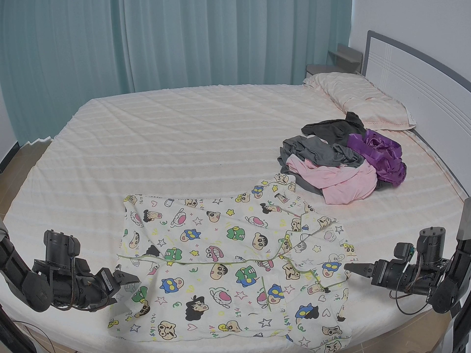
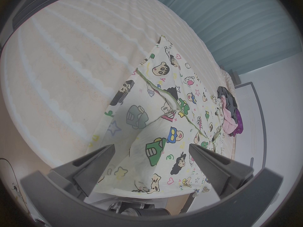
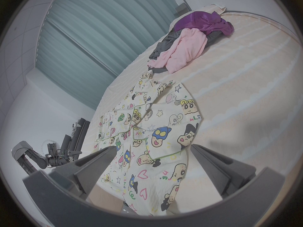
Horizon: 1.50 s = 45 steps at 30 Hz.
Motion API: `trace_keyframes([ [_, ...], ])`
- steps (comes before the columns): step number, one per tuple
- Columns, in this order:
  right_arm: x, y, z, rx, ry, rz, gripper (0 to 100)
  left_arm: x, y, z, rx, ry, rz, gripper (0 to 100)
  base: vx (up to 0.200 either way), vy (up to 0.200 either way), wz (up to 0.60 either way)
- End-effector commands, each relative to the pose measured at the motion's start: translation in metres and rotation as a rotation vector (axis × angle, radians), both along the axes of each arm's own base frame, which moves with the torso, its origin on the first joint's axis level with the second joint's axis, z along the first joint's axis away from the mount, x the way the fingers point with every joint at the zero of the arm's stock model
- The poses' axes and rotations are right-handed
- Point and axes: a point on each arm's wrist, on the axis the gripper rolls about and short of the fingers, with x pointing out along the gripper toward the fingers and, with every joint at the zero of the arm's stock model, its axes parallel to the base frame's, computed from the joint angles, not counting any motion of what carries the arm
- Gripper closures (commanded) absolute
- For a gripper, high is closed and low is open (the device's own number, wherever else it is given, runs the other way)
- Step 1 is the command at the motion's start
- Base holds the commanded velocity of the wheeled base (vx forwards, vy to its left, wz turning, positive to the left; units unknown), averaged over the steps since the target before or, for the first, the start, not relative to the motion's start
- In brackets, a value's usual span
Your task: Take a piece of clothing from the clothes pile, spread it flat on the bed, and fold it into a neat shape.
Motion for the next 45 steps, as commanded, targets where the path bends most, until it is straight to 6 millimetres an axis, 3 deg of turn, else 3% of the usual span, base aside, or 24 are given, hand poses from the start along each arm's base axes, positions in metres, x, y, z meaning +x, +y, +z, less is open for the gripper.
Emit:
trace_keyframes([
  [1,-0.004,0.000,-0.001,-0.003,0.016,0.003,0,0.000,0.000,-0.001,0.000,0.006,0.002,0,0.000,0.000,0.00],
  [16,-0.004,0.001,-0.001,-0.003,0.014,0.009,0,0.002,0.000,0.000,-0.005,0.000,0.004,0,-0.120,0.000,0.00],
  [23,-0.005,0.002,-0.001,-0.004,0.014,0.011,0,0.013,-0.017,0.008,-0.028,-0.082,-0.015,0,0.000,0.000,0.00],
  [28,-0.005,0.002,-0.001,-0.004,0.012,0.011,0,0.036,-0.025,0.007,0.071,-0.171,0.060,0,0.000,0.000,0.00],
  [35,-0.005,0.002,-0.001,-0.004,0.014,0.011,0,0.045,-0.031,0.005,0.115,-0.184,0.073,0,0.000,0.000,0.00],
  [45,-0.005,0.002,-0.001,-0.004,0.012,0.013,0,0.056,-0.060,-0.018,0.144,-0.131,0.009,0,0.000,0.000,0.00],
])
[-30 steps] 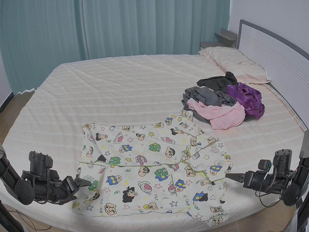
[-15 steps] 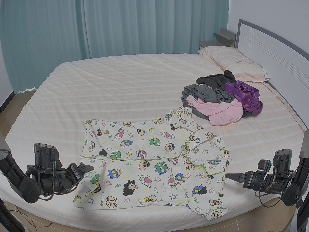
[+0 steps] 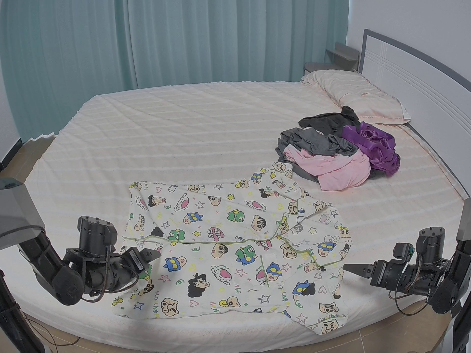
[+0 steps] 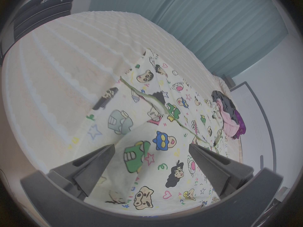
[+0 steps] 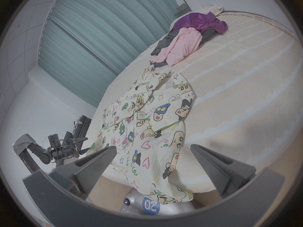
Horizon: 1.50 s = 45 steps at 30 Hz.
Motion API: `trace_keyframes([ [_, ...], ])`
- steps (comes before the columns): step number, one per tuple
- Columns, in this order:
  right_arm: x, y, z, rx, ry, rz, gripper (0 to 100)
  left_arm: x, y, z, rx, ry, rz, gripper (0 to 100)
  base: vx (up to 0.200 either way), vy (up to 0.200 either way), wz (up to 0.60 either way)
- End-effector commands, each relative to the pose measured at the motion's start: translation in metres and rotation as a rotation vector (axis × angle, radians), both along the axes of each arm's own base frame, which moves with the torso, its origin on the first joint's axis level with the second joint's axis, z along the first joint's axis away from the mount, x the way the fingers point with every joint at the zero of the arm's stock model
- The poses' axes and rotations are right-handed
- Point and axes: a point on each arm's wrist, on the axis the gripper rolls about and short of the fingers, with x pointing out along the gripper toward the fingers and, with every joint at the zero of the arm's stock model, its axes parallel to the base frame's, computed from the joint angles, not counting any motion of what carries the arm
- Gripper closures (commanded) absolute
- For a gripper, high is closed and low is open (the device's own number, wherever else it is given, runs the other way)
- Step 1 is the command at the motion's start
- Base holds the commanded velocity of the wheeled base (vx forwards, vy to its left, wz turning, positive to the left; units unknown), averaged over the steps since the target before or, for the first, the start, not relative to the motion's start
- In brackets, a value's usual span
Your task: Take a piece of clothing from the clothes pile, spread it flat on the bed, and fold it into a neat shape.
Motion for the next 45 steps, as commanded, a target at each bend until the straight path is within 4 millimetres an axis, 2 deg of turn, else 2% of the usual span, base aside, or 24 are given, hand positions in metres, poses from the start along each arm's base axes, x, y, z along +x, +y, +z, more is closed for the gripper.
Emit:
trace_keyframes([
  [1,-0.004,-0.001,-0.002,-0.002,0.018,0.000,0,0.000,-0.018,-0.015,0.023,0.046,-0.029,0,0.000,0.000,0.00],
  [10,-0.004,0.000,-0.001,-0.002,0.016,0.002,0,-0.014,-0.051,-0.016,0.006,0.053,-0.120,0,0.000,0.000,0.00],
  [21,-0.004,0.000,-0.002,-0.002,0.018,0.002,0,-0.018,-0.059,-0.038,0.027,0.137,-0.145,0,0.000,0.000,0.00],
  [28,-0.004,0.000,-0.001,-0.002,0.016,0.002,0,-0.028,-0.073,-0.036,-0.003,0.145,-0.171,0,0.000,0.000,0.00],
  [31,-0.004,0.000,-0.002,-0.002,0.018,0.002,0,-0.030,-0.076,-0.033,-0.013,0.139,-0.173,0,0.000,0.000,0.00],
  [38,-0.004,0.000,-0.001,-0.001,0.016,0.003,0,-0.037,-0.071,-0.005,-0.071,0.058,-0.158,0,0.000,0.000,0.00],
  [45,-0.004,-0.001,-0.001,-0.002,0.015,0.000,0,-0.042,-0.064,0.002,-0.081,0.040,-0.105,0,0.000,0.000,0.00],
])
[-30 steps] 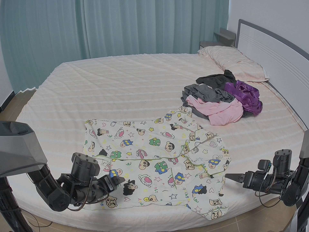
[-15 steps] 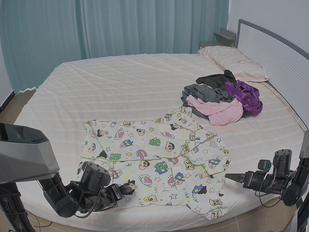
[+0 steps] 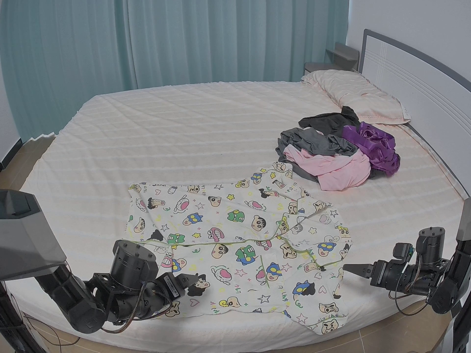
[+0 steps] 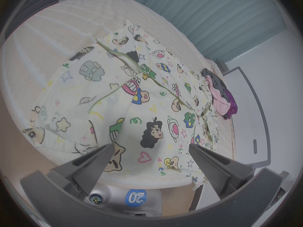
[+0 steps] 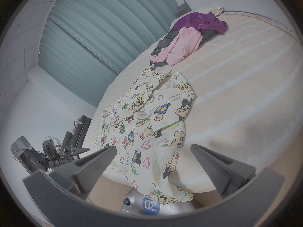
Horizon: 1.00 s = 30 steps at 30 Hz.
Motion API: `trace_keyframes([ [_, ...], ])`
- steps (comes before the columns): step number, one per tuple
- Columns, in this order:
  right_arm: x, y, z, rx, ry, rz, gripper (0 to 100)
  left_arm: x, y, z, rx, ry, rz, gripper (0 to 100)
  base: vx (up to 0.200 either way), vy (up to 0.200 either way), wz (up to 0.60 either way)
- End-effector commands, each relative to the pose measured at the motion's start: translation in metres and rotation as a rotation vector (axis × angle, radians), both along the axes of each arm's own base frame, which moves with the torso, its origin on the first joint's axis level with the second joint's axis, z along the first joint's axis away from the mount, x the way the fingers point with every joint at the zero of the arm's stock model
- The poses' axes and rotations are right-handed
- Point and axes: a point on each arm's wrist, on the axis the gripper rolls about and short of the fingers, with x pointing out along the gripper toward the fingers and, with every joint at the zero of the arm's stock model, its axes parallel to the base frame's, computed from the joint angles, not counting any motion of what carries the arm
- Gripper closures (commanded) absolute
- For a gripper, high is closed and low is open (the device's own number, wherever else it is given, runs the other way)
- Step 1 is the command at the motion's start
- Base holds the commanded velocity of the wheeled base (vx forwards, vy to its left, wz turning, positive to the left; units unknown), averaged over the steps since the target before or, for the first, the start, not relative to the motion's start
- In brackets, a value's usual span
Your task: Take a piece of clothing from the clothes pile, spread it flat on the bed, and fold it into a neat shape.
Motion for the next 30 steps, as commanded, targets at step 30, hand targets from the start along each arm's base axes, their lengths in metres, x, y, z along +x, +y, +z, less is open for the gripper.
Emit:
trace_keyframes([
  [30,-0.005,0.003,-0.001,0.000,0.023,-0.004,0,0.000,0.037,-0.029,-0.035,0.039,0.271,0,0.000,0.000,0.00],
])
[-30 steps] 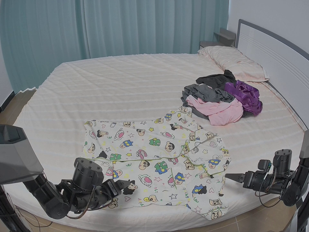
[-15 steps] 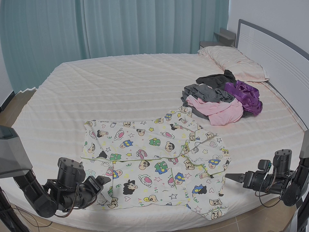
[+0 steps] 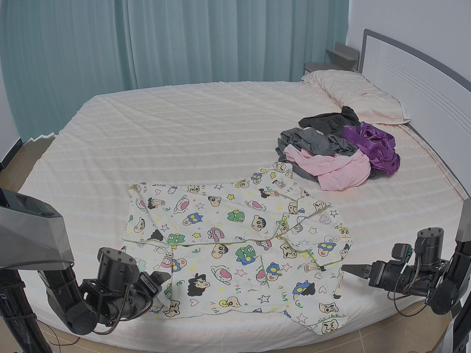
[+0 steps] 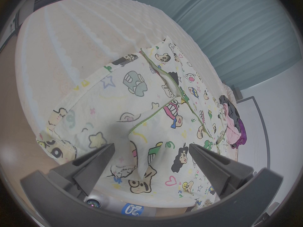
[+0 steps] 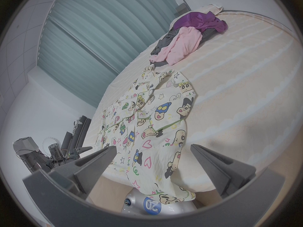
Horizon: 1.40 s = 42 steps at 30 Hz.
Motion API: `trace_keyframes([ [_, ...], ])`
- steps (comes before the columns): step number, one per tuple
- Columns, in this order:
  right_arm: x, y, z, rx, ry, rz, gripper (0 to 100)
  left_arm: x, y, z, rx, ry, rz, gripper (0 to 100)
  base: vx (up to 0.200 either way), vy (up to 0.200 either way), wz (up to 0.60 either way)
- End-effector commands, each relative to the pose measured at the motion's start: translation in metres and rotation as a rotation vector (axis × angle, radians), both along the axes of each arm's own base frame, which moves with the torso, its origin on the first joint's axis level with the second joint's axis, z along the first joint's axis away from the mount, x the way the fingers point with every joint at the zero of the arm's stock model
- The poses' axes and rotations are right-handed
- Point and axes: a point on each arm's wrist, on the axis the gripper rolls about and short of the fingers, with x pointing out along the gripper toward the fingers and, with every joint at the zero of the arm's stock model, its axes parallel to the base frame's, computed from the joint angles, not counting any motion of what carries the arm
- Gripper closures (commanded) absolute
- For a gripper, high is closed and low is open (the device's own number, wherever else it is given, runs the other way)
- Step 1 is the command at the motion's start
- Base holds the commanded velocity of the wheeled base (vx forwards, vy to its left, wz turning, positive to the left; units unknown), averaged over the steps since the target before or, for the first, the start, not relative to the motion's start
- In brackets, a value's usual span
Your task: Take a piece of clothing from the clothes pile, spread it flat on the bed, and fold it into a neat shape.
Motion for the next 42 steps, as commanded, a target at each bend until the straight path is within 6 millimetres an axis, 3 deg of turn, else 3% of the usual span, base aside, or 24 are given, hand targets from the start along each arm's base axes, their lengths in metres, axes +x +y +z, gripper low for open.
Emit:
trace_keyframes([
  [1,-0.004,-0.001,-0.002,-0.003,0.018,0.002,0,-0.001,-0.001,-0.004,0.004,0.018,-0.004,0,0.000,0.000,0.00],
  [10,-0.004,0.000,-0.001,-0.003,0.016,0.002,0,0.002,-0.004,-0.005,0.001,0.011,-0.010,0,0.000,0.000,0.00],
  [11,-0.004,-0.001,-0.002,-0.004,0.017,0.000,0,0.002,-0.004,-0.004,0.000,0.009,-0.010,100,0.000,0.000,0.00],
  [27,-0.004,-0.001,-0.001,-0.003,0.016,0.002,0,0.000,-0.002,-0.001,0.013,-0.007,0.008,100,0.000,0.000,0.00],
  [32,-0.004,-0.001,-0.001,-0.003,0.016,0.000,0,0.004,0.004,0.013,0.004,-0.085,0.032,100,0.000,0.000,0.00],
  [33,-0.004,-0.001,-0.001,-0.003,0.016,0.002,0,0.007,0.009,0.020,0.007,-0.130,0.027,100,0.000,0.000,0.00],
  [38,-0.004,-0.001,0.000,-0.002,0.012,0.002,0,0.014,0.025,0.021,0.090,-0.152,-0.030,100,0.000,0.000,0.00],
  [42,-0.004,-0.001,0.000,-0.002,0.010,0.000,0,0.023,0.050,0.021,0.093,-0.152,-0.043,100,0.000,0.000,0.00],
])
